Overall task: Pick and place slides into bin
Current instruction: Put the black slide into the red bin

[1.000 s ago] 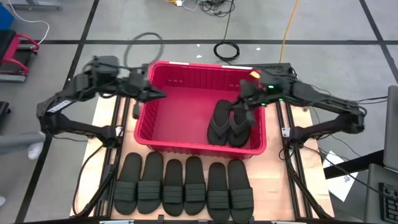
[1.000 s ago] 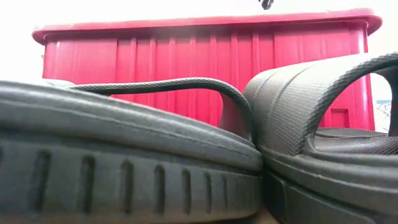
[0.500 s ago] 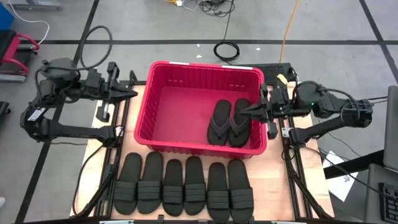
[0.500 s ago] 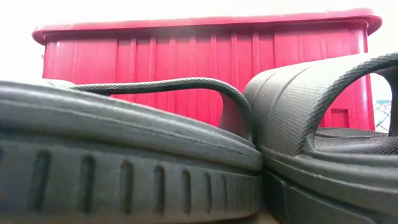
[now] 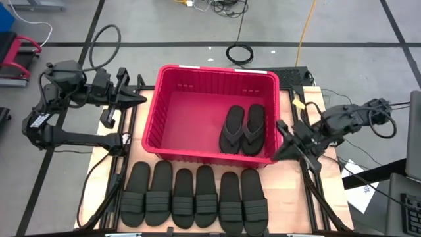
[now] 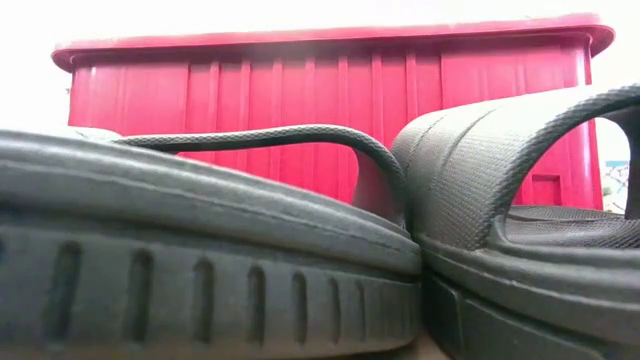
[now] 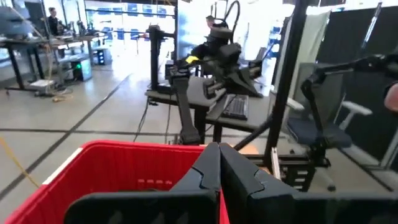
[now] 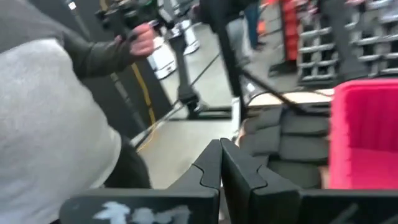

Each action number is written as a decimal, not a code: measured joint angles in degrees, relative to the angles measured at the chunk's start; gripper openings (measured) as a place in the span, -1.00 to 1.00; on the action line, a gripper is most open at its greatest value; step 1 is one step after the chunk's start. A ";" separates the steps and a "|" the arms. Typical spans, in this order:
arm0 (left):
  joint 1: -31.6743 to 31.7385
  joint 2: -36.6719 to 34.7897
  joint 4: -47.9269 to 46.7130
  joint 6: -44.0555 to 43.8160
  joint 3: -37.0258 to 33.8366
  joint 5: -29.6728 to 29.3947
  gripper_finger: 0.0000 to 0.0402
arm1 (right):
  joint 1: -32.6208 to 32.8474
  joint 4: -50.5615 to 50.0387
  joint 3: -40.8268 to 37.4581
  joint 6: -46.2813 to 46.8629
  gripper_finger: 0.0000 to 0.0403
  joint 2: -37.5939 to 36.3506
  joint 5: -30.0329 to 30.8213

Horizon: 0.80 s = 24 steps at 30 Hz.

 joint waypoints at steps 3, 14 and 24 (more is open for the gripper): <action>-0.02 0.16 0.07 -0.56 0.00 -0.50 -0.99 | 3.77 -2.11 0.00 0.16 -1.00 0.09 0.09; -0.01 3.46 2.00 -9.89 -0.06 -5.07 -0.99 | 16.03 -11.72 0.00 4.54 -1.00 1.46 1.77; 0.00 4.05 3.77 -8.50 -0.07 -0.42 -0.93 | 21.77 -17.79 0.00 13.12 -1.00 13.63 3.54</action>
